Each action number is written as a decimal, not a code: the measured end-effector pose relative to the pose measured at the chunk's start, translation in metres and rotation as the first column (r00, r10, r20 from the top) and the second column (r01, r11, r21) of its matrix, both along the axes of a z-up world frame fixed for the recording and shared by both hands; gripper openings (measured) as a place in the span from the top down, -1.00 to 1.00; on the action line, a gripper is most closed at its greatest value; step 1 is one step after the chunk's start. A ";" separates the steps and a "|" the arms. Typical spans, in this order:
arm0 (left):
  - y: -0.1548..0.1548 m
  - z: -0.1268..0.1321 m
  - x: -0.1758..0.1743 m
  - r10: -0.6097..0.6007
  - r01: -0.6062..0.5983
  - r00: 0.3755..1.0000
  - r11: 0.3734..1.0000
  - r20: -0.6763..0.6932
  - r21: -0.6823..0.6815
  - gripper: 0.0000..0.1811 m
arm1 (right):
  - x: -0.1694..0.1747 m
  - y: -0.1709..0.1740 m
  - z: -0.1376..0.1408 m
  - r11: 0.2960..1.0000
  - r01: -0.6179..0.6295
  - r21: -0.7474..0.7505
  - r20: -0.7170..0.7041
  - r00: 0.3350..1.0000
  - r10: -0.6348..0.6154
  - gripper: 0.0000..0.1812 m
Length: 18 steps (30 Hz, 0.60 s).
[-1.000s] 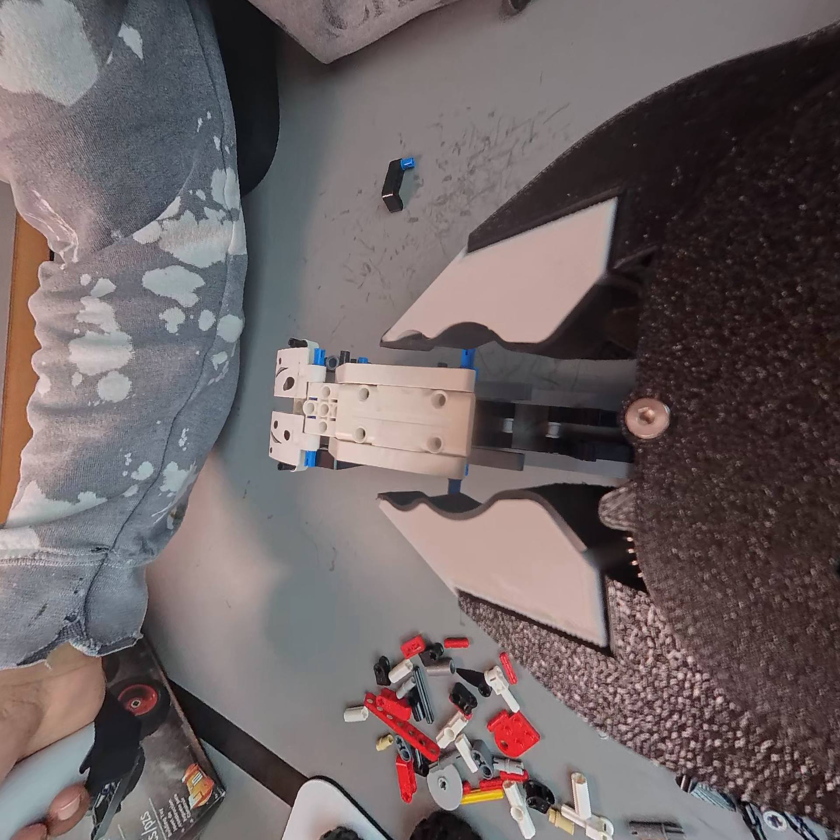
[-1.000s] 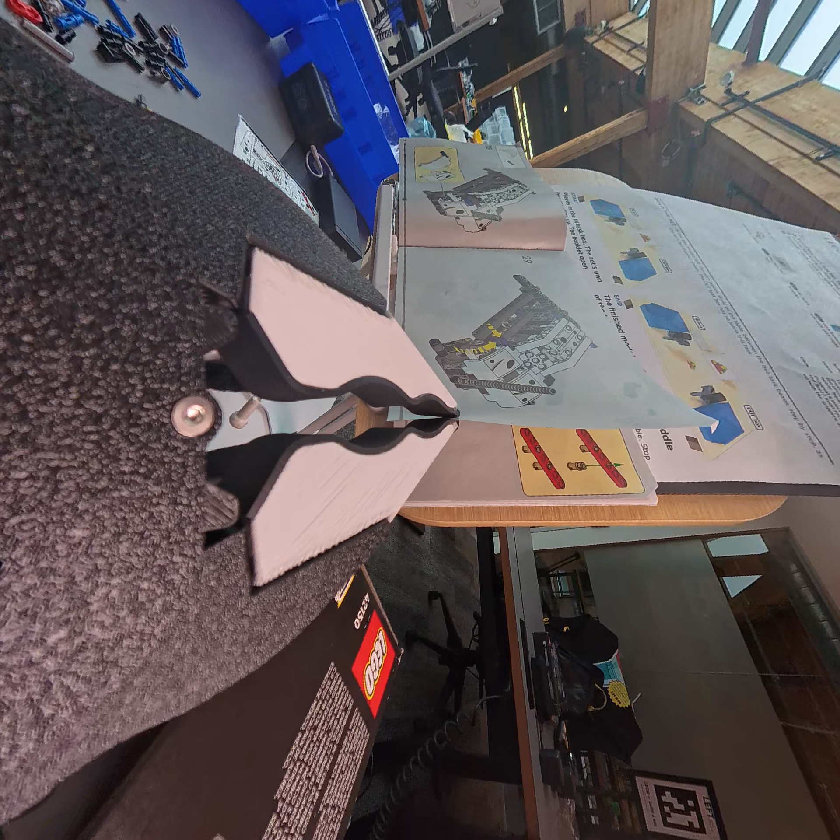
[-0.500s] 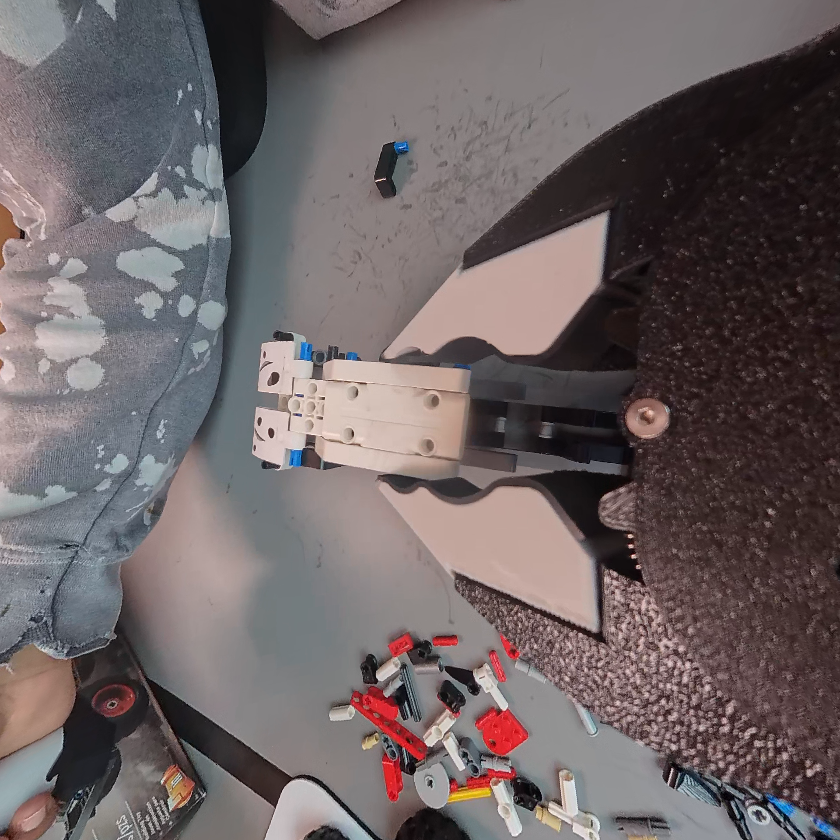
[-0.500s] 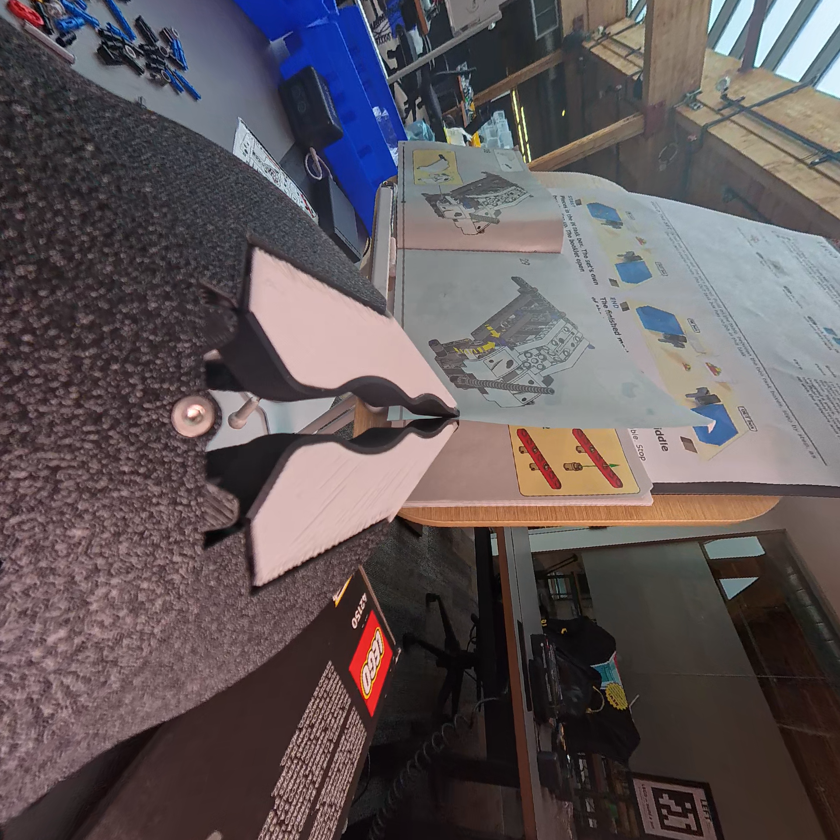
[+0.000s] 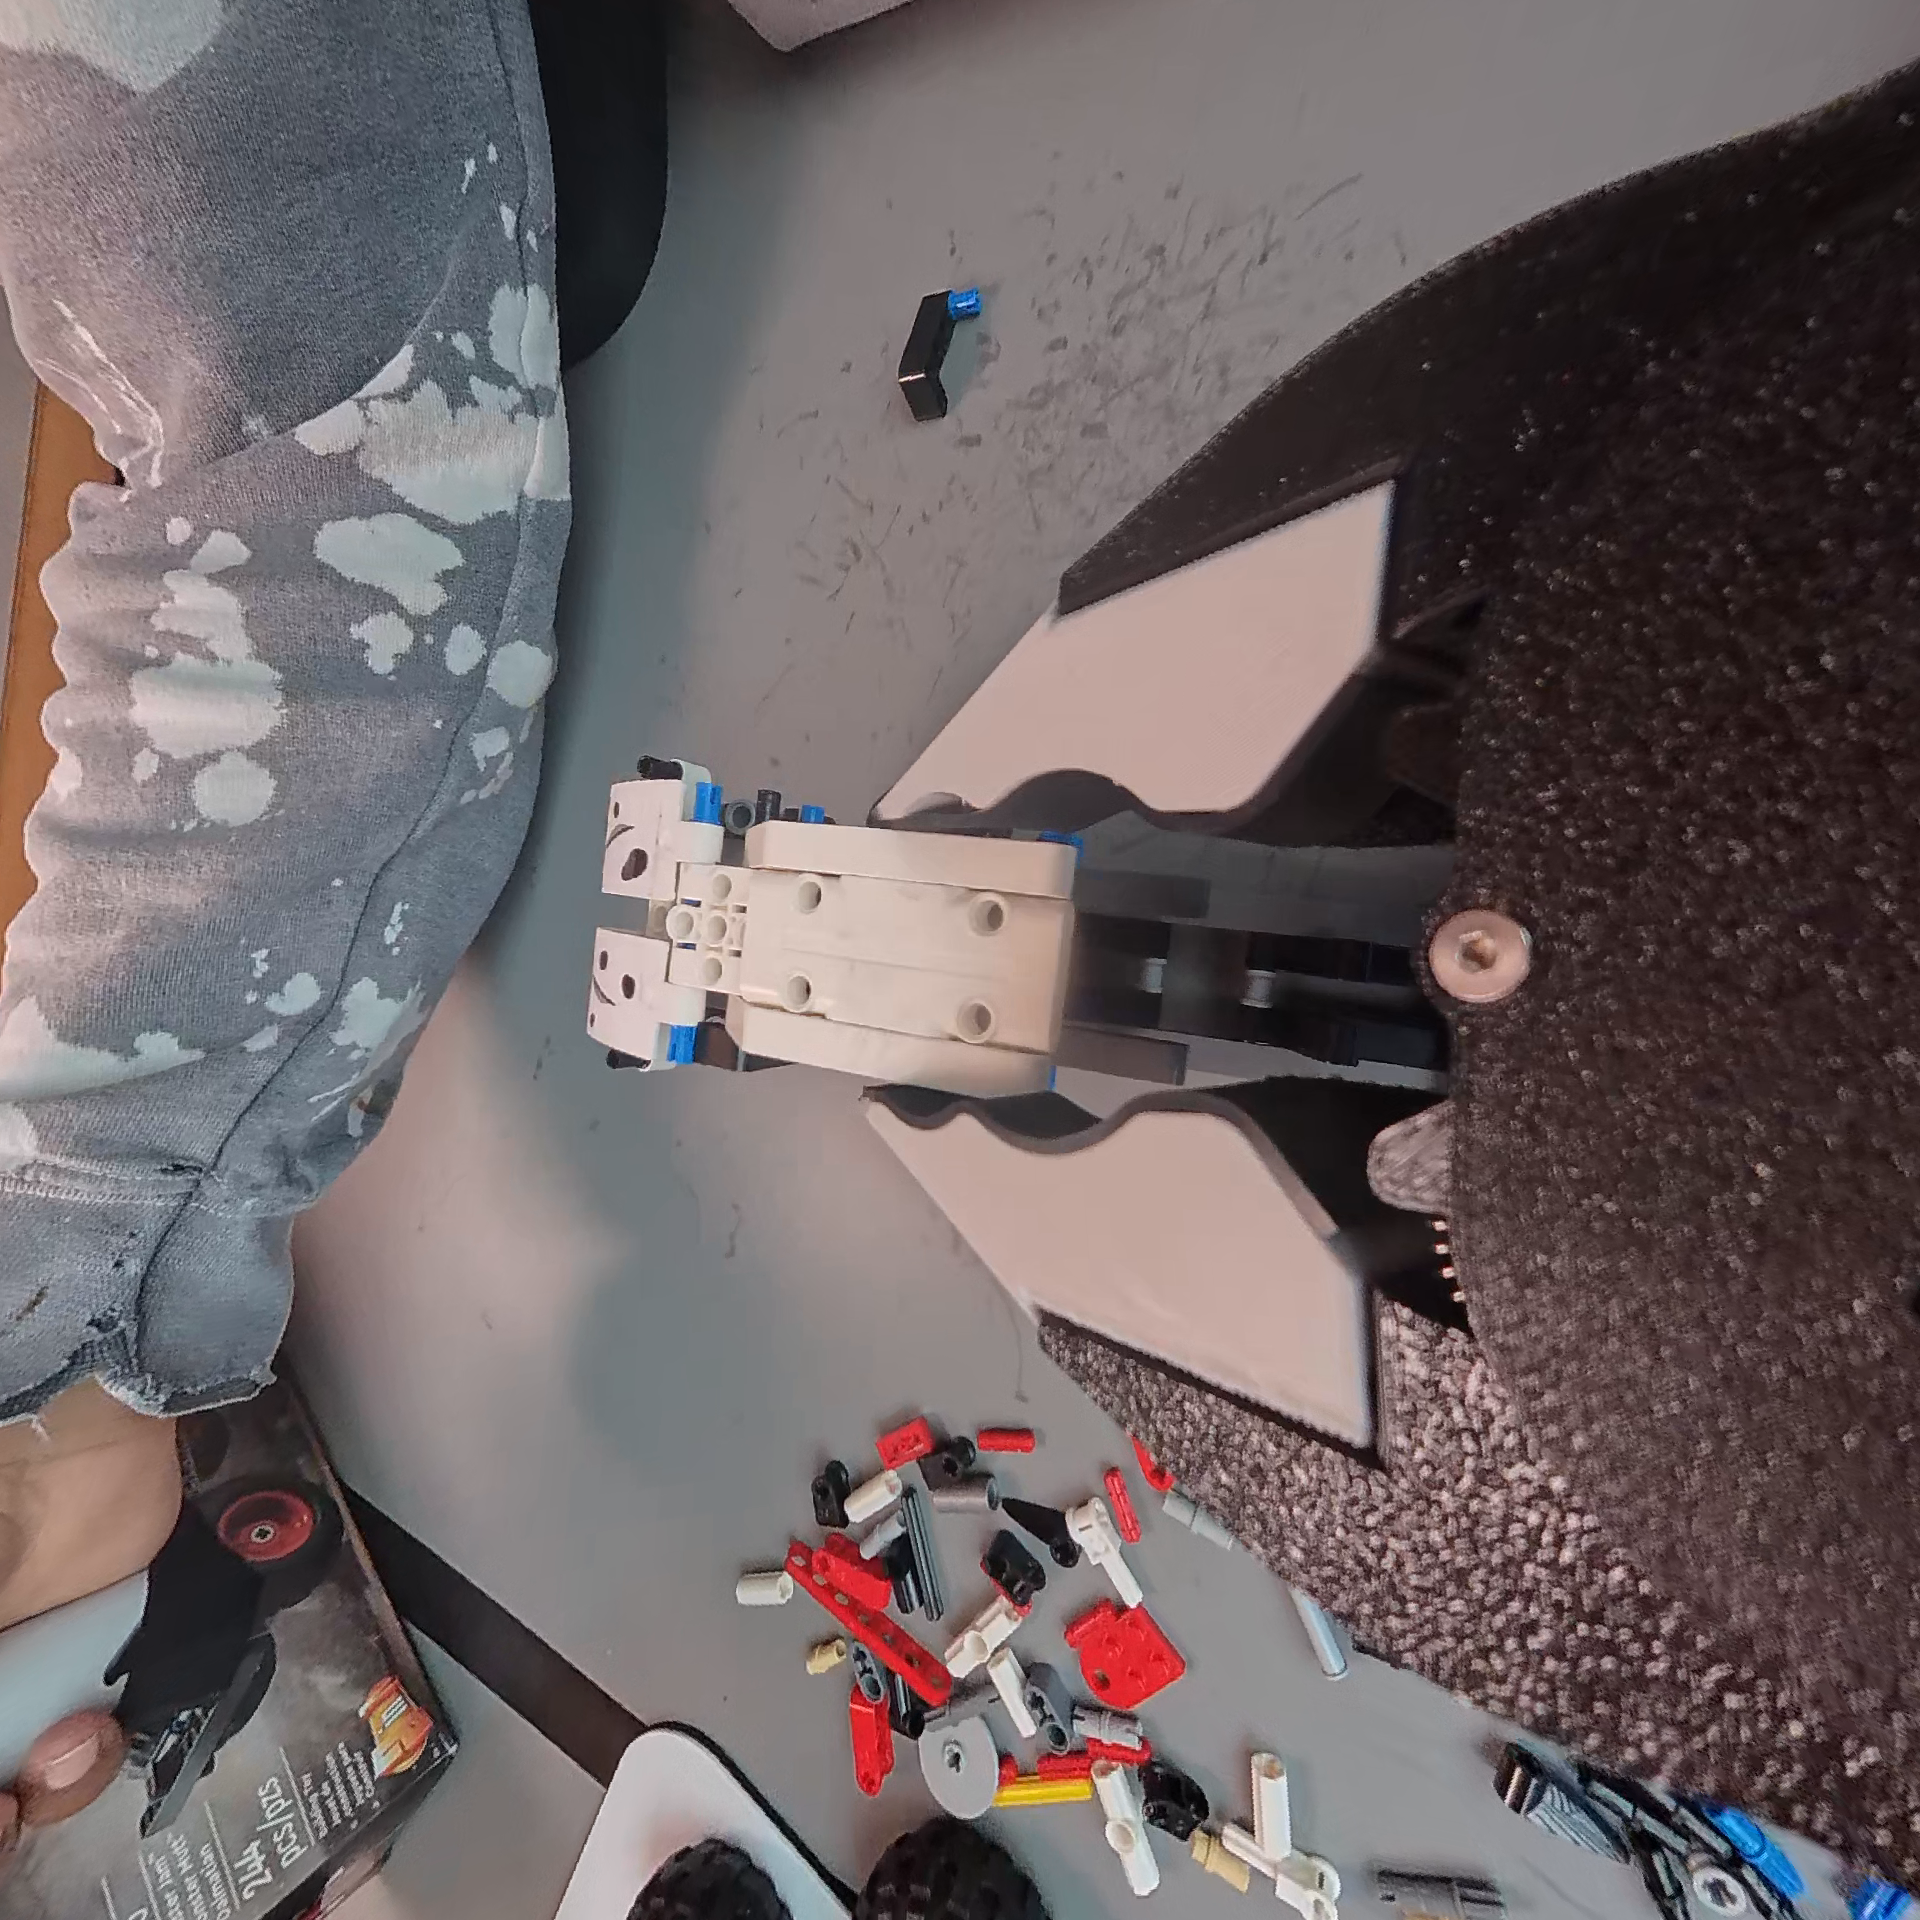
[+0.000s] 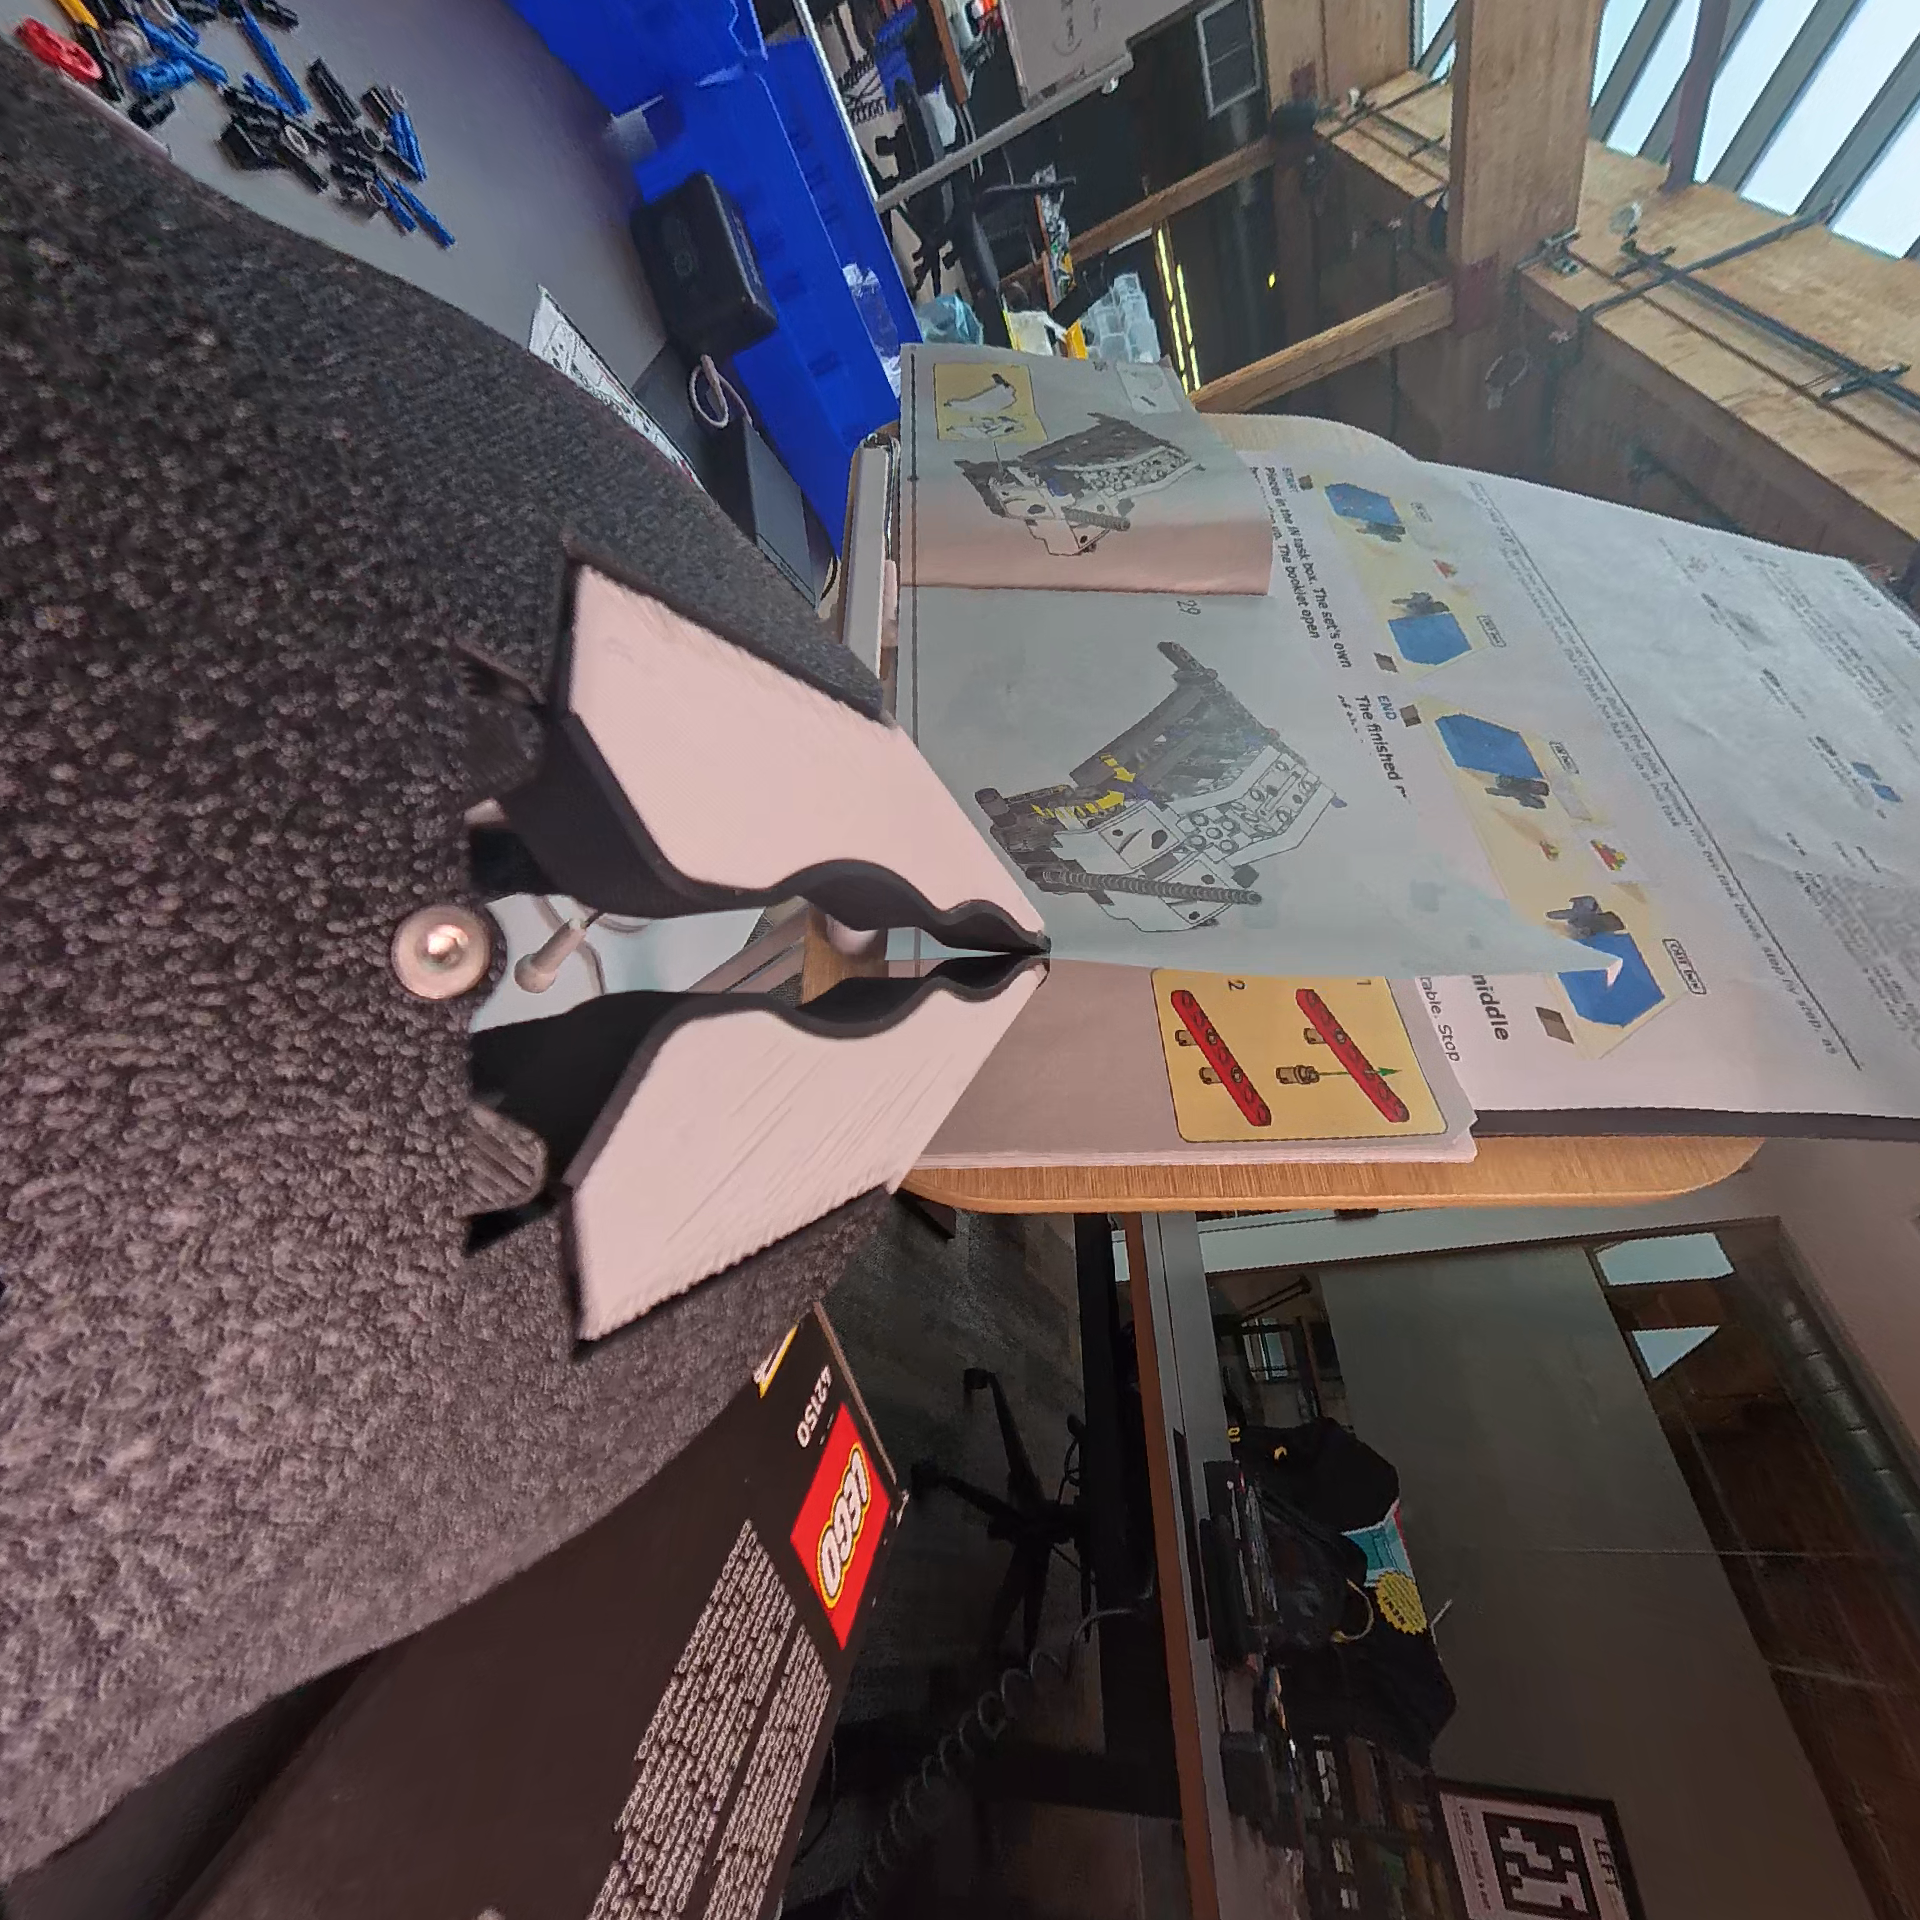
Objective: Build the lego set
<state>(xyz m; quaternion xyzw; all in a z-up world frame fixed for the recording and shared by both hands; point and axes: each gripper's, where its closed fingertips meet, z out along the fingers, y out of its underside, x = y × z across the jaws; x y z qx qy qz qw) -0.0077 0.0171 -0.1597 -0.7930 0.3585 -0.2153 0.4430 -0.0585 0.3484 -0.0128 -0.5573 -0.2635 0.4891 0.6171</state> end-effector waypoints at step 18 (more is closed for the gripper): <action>0.003 0.000 0.001 0.007 -0.007 1.000 1.000 0.021 0.013 0.47 | -0.109 -0.180 -0.043 0.809 -0.524 0.269 0.317 0.841 0.439 1.00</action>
